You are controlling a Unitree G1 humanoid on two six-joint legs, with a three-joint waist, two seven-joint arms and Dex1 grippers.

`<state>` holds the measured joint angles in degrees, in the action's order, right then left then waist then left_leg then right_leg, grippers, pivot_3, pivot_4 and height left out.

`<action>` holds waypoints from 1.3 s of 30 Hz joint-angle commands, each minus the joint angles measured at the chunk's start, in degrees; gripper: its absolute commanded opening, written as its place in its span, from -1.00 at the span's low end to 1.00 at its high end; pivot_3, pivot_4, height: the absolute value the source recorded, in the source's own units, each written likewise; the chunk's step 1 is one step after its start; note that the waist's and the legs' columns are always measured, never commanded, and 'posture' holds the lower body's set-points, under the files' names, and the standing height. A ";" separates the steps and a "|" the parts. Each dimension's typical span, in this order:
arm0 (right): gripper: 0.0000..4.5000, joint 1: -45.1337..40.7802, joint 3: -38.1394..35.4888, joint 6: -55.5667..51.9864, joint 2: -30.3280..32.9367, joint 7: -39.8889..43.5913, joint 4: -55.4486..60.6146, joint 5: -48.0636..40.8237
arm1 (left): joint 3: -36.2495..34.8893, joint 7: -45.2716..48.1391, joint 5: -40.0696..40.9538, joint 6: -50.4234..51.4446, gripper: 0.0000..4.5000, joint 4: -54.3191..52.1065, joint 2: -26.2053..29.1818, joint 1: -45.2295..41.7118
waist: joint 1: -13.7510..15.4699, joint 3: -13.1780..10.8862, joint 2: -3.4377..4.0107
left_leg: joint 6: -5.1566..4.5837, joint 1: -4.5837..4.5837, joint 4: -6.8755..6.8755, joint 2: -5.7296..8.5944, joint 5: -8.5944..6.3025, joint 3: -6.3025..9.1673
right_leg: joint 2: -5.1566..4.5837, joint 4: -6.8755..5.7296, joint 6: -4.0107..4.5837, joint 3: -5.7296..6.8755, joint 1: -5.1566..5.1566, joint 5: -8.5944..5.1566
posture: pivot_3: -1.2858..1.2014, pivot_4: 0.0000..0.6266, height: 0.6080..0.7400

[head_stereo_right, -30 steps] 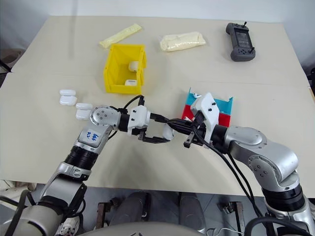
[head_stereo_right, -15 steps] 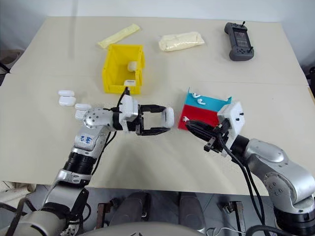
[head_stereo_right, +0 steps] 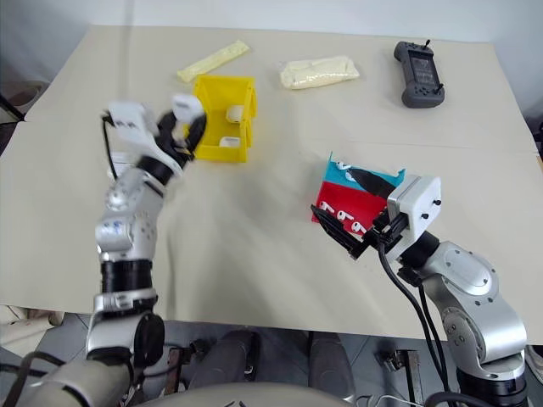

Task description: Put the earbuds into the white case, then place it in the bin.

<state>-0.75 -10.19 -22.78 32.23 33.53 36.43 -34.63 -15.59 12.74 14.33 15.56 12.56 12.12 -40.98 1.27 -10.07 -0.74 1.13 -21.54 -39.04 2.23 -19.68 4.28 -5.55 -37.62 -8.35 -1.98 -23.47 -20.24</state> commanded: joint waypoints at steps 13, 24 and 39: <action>1.00 -2.75 1.33 1.42 -1.47 -0.96 1.30 0.90 | 2.84 6.92 0.33 -3.00 0.57 25.18 2.87 -16.18 | -0.26 -0.03 -0.05 | 0.02 -0.01 0.05 0.03 0.01 -0.05 | 0.04 -0.02 -0.01 0.04 -0.09 0.00 | 0.03 -0.52 1.00; 1.00 -1.42 -0.11 1.76 1.17 3.33 -0.41 0.65 | 9.82 19.71 0.24 0.72 0.98 6.27 9.14 -4.50 | -0.69 -0.02 -0.03 | 0.02 -0.01 0.04 -0.03 0.01 -0.03 | 0.01 -0.11 0.00 0.02 -0.10 0.00 | 0.03 -0.52 1.00; 1.00 0.63 -4.16 4.31 8.98 17.00 -9.87 1.07 | 7.90 43.53 4.92 -8.10 0.98 -14.31 26.22 24.08 | -0.89 -0.01 -0.01 | 0.00 0.02 0.06 -0.10 0.00 0.06 | -0.09 0.09 0.01 0.07 0.07 0.00 | 0.03 -0.52 1.00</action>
<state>-0.83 -12.17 -20.13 40.22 49.38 26.41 -33.77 -5.93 56.20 18.22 9.05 0.59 37.37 -17.33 0.38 -10.08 -0.75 1.11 -21.52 -38.98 2.16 -19.70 4.34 -5.66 -37.52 -8.34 -1.92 -23.39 -20.24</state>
